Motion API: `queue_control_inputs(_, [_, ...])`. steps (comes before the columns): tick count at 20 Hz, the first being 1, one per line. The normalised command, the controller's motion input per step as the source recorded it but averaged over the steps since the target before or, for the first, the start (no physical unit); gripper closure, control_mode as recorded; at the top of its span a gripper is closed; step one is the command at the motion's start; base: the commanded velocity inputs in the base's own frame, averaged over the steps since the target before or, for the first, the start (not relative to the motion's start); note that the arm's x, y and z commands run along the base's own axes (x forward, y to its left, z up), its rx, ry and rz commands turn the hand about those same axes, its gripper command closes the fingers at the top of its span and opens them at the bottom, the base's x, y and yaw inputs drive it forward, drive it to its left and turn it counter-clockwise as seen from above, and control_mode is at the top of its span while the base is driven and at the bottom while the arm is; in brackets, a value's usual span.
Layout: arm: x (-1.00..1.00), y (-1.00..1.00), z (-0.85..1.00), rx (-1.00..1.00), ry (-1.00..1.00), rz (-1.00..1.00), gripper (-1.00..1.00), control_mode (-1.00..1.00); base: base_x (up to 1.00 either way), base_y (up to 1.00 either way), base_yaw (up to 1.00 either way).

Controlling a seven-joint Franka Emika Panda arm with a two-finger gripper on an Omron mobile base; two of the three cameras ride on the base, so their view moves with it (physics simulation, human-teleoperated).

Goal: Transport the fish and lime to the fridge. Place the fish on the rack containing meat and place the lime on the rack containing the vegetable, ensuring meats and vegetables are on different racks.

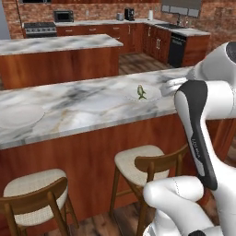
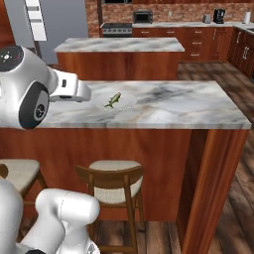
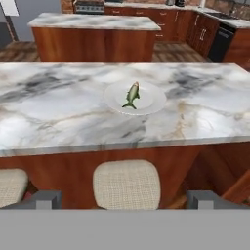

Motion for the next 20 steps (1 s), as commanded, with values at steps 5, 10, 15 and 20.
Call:
queue_control_inputs(5, [0.73,-0.02,-0.11,0.0,0.31,-0.09,-1.0,-1.0,0.0,0.0,0.0])
queue_control_inputs(10, [0.71,0.0,-0.15,0.0,0.31,-0.12,-1.0,-1.0,0.0,0.0,0.0])
queue_control_inputs(15, [0.34,0.0,-0.21,0.0,0.19,-0.08,-1.0,-1.0,0.0,0.0,0.0])
queue_control_inputs(20, [0.11,0.0,-0.31,0.0,0.04,0.0,-1.0,-1.0,0.0,0.0,0.0])
